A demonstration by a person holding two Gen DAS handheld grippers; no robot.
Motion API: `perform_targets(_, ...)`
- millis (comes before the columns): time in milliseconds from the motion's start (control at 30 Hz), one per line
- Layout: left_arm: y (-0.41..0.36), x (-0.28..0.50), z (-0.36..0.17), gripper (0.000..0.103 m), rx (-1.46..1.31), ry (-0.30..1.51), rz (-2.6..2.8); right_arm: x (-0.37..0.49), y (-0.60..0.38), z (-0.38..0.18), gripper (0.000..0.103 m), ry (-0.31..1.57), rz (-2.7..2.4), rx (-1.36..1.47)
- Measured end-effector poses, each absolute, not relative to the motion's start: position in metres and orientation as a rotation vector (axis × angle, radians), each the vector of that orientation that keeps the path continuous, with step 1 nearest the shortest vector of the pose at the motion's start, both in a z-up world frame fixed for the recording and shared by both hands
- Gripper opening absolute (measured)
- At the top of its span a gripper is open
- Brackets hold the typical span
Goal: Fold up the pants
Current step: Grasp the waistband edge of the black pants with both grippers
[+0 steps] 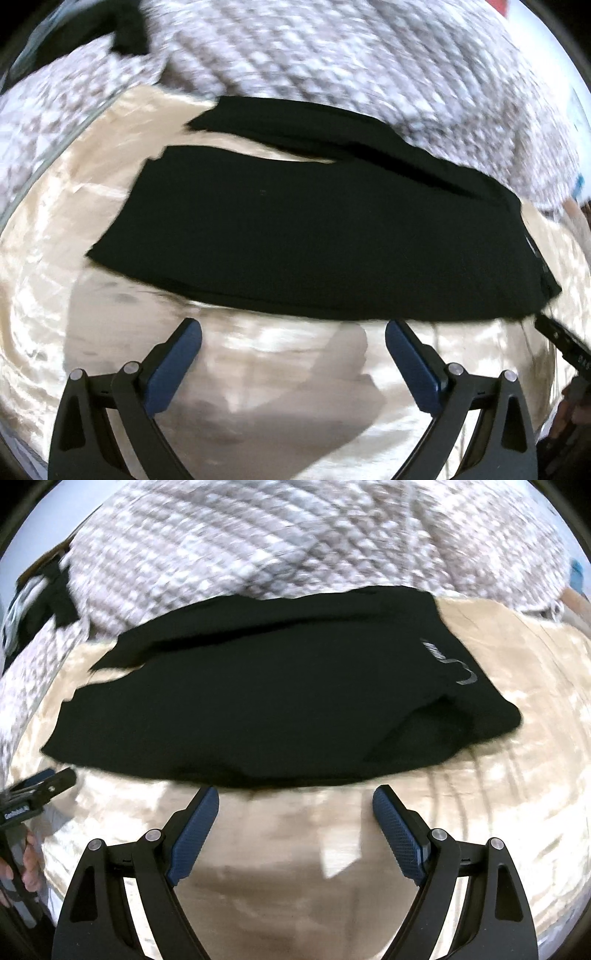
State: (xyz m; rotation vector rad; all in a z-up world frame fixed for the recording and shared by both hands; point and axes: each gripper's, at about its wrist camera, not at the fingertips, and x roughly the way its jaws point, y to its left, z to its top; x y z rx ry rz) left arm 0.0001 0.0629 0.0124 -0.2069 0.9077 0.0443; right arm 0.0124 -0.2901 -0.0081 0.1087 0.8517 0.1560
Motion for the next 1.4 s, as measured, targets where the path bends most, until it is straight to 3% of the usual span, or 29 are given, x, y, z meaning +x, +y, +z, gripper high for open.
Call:
perform_targets(400, 0.105, 0.031, 0.004, 0.098, -0.426, 0.888, 0.058, 0.048, -0.357, -0.013, 0.085, 0.859, 0.066, 0.417)
perform_targets(500, 0.108, 0.038, 0.004, 0.091, -0.439, 0.870, 0.071, 0.058, -0.371, -0.011, 0.080, 0.844, 0.054, 0.507)
perform_targets(533, 0.110, 0.041, 0.004, 0.088, -0.440, 0.862, 0.076, 0.061, -0.376, -0.012, 0.073, 0.837, 0.045, 0.527)
perform_targets(633, 0.115, 0.045, 0.003, 0.071, -0.433, 0.845, 0.104, 0.070, -0.395, -0.017, 0.050, 0.816, 0.020, 0.602)
perform_targets(767, 0.126, 0.049, 0.001, 0.039, -0.455, 0.837, 0.148, 0.077, -0.407, -0.021, 0.025, 0.804, 0.001, 0.658)
perform_targets(867, 0.135, 0.051, -0.003, 0.011, -0.467, 0.839, 0.195, 0.077, -0.411, -0.020, 0.012, 0.794, -0.010, 0.657)
perform_targets(900, 0.137, 0.052, -0.004, 0.007, -0.472, 0.842, 0.199, 0.077, -0.411, -0.019, 0.010, 0.793, -0.006, 0.656)
perform_targets(967, 0.135, 0.055, -0.003, 0.004, -0.455, 0.840, 0.198, 0.079, -0.410, -0.017, 0.006, 0.788, 0.001, 0.646)
perform_targets(1400, 0.142, -0.027, 0.045, 0.003, -0.446, 0.736, 0.139, 0.020, -0.416, 0.040, 0.005, 0.761, 0.083, 0.663)
